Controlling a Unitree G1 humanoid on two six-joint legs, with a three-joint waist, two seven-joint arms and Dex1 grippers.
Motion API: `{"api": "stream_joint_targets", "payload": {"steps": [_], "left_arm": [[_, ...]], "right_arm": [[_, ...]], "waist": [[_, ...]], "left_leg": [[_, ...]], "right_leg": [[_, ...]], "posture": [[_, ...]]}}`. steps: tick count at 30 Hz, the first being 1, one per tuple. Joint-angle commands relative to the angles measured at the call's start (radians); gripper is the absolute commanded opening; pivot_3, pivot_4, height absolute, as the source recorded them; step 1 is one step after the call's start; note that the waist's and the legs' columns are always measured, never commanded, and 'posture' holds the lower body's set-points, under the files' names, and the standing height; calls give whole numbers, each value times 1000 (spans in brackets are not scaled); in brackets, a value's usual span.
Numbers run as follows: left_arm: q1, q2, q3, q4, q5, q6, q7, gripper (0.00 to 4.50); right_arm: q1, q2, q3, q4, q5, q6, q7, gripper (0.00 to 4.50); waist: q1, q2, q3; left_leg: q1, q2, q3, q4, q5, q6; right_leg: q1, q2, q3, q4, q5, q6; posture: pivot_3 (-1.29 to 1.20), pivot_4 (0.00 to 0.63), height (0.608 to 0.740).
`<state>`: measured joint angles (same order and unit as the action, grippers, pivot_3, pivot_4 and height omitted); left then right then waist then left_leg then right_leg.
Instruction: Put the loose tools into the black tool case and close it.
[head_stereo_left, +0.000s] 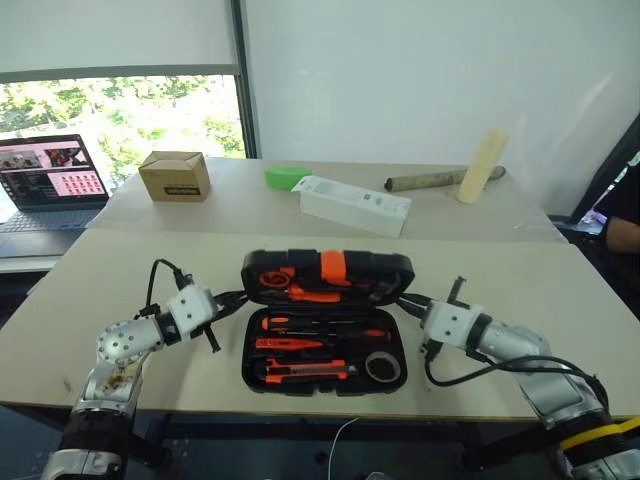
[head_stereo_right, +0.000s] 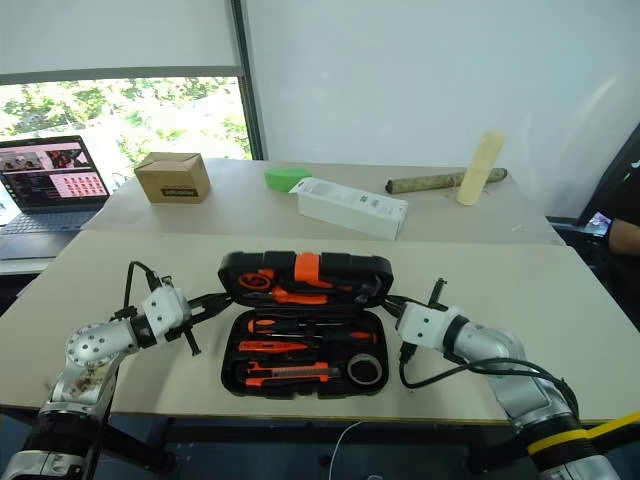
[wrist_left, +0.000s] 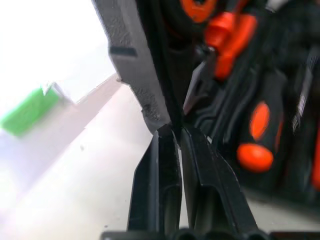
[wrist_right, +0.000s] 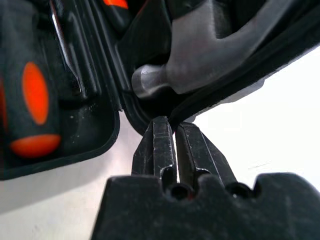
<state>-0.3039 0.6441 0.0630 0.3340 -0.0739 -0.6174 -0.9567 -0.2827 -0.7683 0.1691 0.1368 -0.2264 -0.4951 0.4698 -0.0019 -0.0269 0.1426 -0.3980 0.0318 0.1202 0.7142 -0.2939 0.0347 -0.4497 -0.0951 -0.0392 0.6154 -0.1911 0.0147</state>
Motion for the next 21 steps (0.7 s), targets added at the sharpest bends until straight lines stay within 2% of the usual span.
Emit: {"api": "stream_joint_targets", "payload": {"steps": [1, 3, 4, 6, 7, 9, 12, 15, 17, 19, 20, 21], "left_arm": [[24, 88, -15, 137, 84, -190, -2, 0], [13, 107, -37, 181, 86, -249, -5, 0], [11, 114, -47, 198, 73, -258, -15, 0], [2, 120, -56, 226, 55, -261, -14, 731], [-2, 120, -58, 236, 46, -255, -14, 937], [-12, 127, -63, 255, 35, -257, -19, 1831], [-16, 133, -71, 252, -26, -230, -73, 2872], [-18, 140, -70, 253, -58, -189, -105, 3919], [-30, 151, -60, 265, -71, -146, -119, 4396], [-41, 158, -35, 261, -130, -18, -140, 4396], [-47, 162, -25, 249, -170, 73, -160, 4500], [-57, 166, -17, 237, -203, 154, -180, 4500]], "right_arm": [[56, -71, -47, 104, -92, -124, -71, 790], [56, -69, -41, 130, -69, -145, -54, 1254], [54, -73, -39, 141, -74, -165, -58, 1691], [50, -79, -35, 156, -79, -183, -49, 2410], [49, -80, -37, 161, -83, -196, -51, 2721], [51, -79, -48, 160, -55, -185, -31, 3531], [56, -88, -68, 152, -12, -176, -2, 4429], [79, -94, -82, 137, 61, -152, 53, 4500], [125, -115, -84, 86, 155, -99, 143, 4500], [189, -136, -107, 0, 280, -29, 222, 4500], [230, -151, -122, -56, 348, 29, 262, 3985], [283, -178, -129, -119, 413, 81, 316, 3904]], "waist": [[3, 0, 0], [-2, 0, -1], [-8, 0, -1], [-22, 1, -1], [-29, 2, -1], [-31, 2, -1], [-24, 2, -1], [-13, 2, -1], [-7, 2, -1], [-3, 2, -1], [-3, 2, -1], [-2, 2, -1]], "left_leg": [[3, 0, 0, 0, 0, 1], [12, 2, 0, -3, -2, 2], [13, 2, -1, -3, -4, 7], [17, 4, -2, -4, -6, 10], [17, 4, -2, -4, -6, 10], [18, 4, -2, -4, -6, 9], [19, 4, -1, -4, -5, 9], [18, 4, -1, -3, -5, 9], [18, 4, -2, -3, -6, 10], [17, 4, -3, -3, -6, 10], [17, 4, -3, -4, -6, 10], [16, 4, -3, -4, -6, 11]], "right_leg": [[3, 0, 0, 0, 0, 0], [13, 0, -1, -4, 0, 0], [14, 0, 0, -4, -1, 0], [14, 0, 3, -3, -1, 0], [14, 1, 4, -2, -1, -1], [14, 1, 4, 0, -1, -1], [15, 1, 4, 0, -1, -1], [15, 1, 3, 0, -1, -1], [15, 1, 3, 0, -1, -1], [15, 1, 3, 0, -1, -1], [15, 1, 2, -1, -1, -1], [15, 1, 2, -1, -1, -1]], "posture": [[0, 150, 740], [0, 150, 740], [0, 150, 740], [0, 150, 740], [0, 150, 740], [0, 150, 740], [0, 150, 740], [0, 150, 740], [0, 150, 740], [0, 150, 740], [0, 150, 740], [0, 150, 740]]}}
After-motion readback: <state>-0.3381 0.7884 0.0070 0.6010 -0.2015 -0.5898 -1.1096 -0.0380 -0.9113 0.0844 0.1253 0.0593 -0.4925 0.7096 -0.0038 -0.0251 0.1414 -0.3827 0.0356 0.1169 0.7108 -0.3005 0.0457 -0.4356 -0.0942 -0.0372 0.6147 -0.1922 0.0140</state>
